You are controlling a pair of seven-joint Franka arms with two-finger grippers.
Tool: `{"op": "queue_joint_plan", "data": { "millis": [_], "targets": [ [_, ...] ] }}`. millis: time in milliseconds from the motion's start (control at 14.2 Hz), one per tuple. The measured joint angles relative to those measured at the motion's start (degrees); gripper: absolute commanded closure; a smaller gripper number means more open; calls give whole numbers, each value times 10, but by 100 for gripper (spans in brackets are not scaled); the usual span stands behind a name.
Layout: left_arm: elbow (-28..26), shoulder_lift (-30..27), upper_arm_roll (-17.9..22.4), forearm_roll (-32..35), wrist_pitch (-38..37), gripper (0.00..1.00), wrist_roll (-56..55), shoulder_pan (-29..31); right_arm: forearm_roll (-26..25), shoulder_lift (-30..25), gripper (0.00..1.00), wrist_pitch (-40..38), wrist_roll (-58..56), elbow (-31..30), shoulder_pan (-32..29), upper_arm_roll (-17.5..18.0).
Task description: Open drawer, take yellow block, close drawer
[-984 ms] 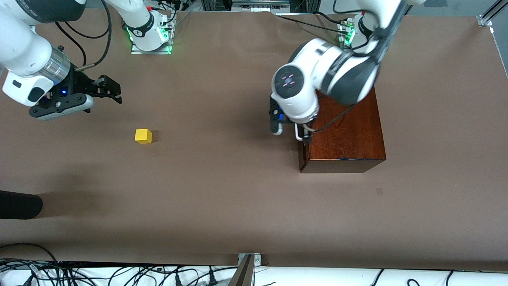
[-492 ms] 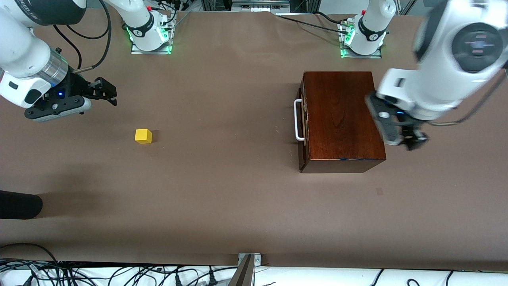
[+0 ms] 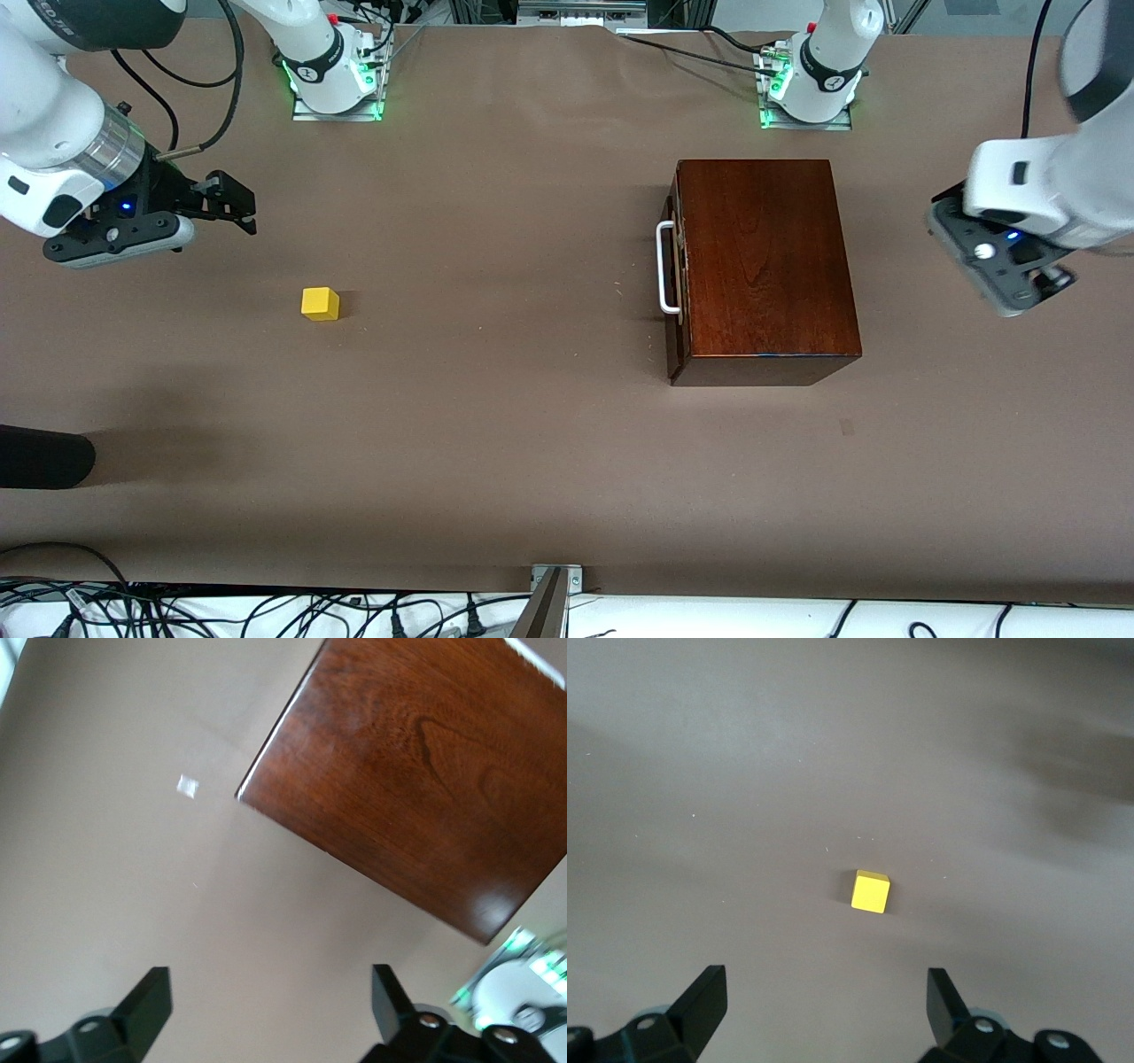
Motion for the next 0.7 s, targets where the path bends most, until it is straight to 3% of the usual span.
{"op": "queue_joint_plan", "data": {
  "millis": [211, 352, 703],
  "targets": [
    [-94, -74, 48, -54, 47, 0, -139, 2, 0, 0, 0, -5, 1, 11, -1, -1],
    [-142, -112, 58, -69, 93, 0, -248, 3, -3, 1, 0, -6, 1, 18, -1, -2],
    [-167, -140, 61, -70, 131, 0, -348, 7, -41, 9, 0, -7, 4, 19, -2, -4]
  ]
}}
